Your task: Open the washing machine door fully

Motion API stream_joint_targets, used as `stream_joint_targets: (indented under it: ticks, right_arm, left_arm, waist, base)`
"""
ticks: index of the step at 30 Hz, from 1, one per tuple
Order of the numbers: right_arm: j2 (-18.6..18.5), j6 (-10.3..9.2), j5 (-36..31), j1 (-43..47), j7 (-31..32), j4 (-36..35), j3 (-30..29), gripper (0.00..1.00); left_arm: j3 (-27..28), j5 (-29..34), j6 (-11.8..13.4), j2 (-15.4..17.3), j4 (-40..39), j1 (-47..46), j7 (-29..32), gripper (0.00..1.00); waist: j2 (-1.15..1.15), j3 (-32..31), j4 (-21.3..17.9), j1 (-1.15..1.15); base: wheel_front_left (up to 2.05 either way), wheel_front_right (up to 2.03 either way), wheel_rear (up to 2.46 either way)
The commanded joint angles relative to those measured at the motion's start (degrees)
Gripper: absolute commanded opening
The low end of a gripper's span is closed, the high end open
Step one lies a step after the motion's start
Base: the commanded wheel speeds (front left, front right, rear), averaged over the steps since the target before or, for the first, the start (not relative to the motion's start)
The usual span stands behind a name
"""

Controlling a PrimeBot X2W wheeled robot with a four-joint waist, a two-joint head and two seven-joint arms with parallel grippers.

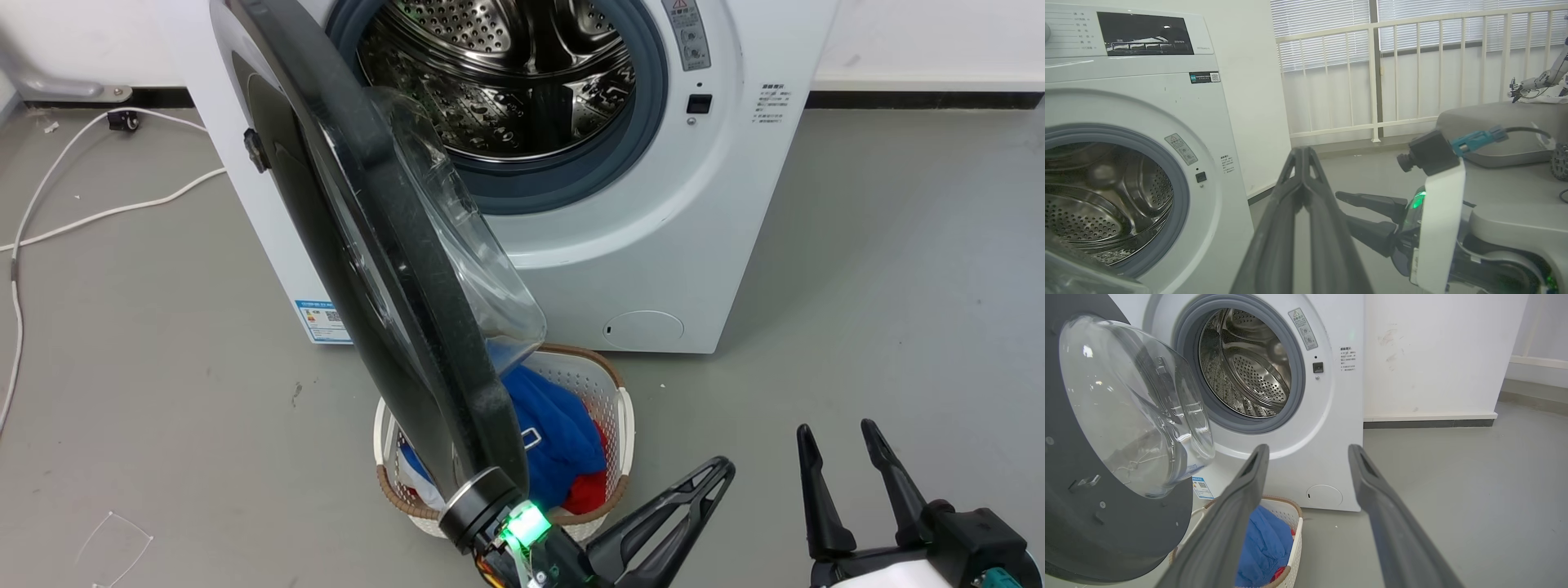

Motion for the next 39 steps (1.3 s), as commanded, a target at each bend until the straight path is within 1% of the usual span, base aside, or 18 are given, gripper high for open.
stream_joint_targets:
  ticks: [1, 9, 17, 25, 34, 39]
  right_arm:
    - [0.2, -0.01, -0.1, -0.9, -0.1, 0.2, 0.0, 1.00]
    - [0.2, -0.01, -0.6, -1.4, -0.1, 0.4, 0.2, 1.00]
    - [0.2, -0.01, -0.7, -1.9, -0.1, 0.9, 0.2, 1.00]
    - [0.2, -0.01, -0.7, -1.6, -0.1, 1.2, 0.1, 1.00]
    - [0.2, -0.01, -0.6, -0.9, -0.1, 1.5, 0.0, 1.00]
    - [0.2, -0.01, -0.5, -1.0, -0.1, 1.8, 0.1, 1.00]
  left_arm:
    - [0.0, -0.3, -0.1, 0.4, 0.6, 0.8, -0.1, 0.00]
    - [1.3, -1.5, 0.0, 0.8, 5.3, 2.2, -0.1, 0.00]
    - [6.4, -2.5, 1.0, 0.7, 10.1, 1.6, -0.1, 0.00]
    - [11.8, -2.6, 1.7, 0.8, 11.6, 0.8, -0.1, 0.00]
    - [15.4, -2.2, 1.9, 1.0, 12.1, 1.7, -0.1, 0.00]
    - [17.4, -2.1, 2.4, 1.4, 12.6, 2.6, 0.1, 0.00]
  waist:
    - [0.00, 0.2, 0.1, 0.00]
    - [0.00, 0.8, 0.2, 0.00]
    - [0.00, 1.3, 0.0, 0.00]
    - [0.00, 1.3, 0.6, 0.00]
    - [0.00, 1.1, 2.3, 0.00]
    - [0.00, 1.0, 3.5, 0.00]
  base:
    - [0.00, 0.00, 0.00]
    - [0.00, 0.00, 0.00]
    - [0.00, 0.00, 0.00]
    - [0.00, 0.00, 0.00]
    - [0.00, 0.00, 0.00]
    - [0.00, 0.00, 0.00]
